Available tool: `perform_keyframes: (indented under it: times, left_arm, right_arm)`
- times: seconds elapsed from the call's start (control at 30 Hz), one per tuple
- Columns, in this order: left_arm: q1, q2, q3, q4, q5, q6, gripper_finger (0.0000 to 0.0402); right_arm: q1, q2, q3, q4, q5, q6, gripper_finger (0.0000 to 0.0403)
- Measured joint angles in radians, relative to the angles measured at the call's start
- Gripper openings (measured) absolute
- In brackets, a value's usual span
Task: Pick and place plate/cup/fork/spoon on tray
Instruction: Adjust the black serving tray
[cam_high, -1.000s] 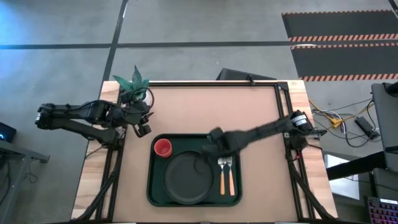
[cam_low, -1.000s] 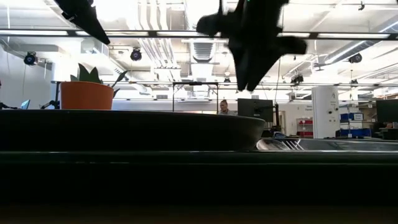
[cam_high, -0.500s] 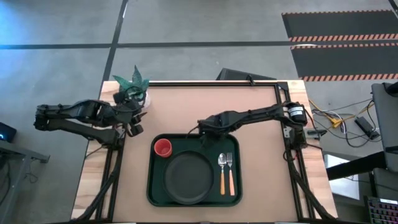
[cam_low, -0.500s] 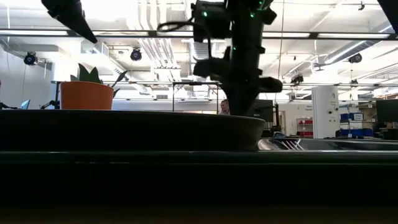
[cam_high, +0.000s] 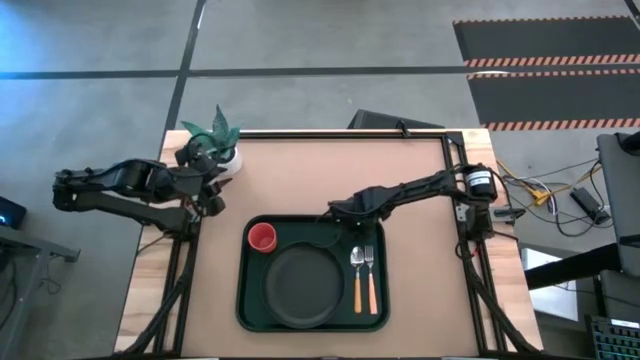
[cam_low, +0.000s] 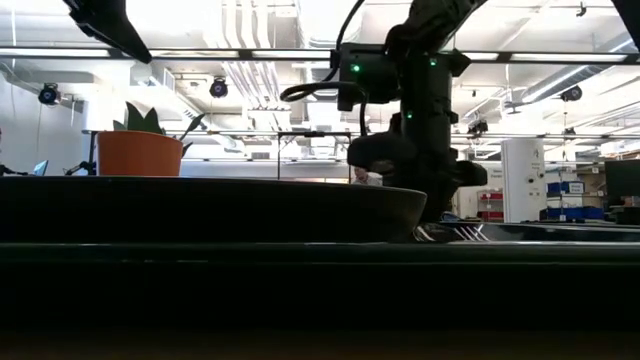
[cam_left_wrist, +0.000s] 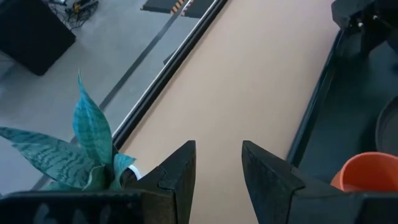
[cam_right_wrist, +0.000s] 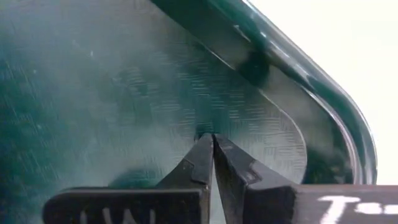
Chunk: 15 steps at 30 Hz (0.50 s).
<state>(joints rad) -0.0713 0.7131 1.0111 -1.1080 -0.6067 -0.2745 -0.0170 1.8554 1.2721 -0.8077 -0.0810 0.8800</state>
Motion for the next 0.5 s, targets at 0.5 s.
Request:
perform_keyframes:
  times: [0.5]
  left_arm:
    - [0.0,0.092,-0.003,0.0,0.001,-0.085,0.0112]
  right_arm:
    - [-0.123,0.0,-0.029,-0.031,0.023,-0.32,0.0008]
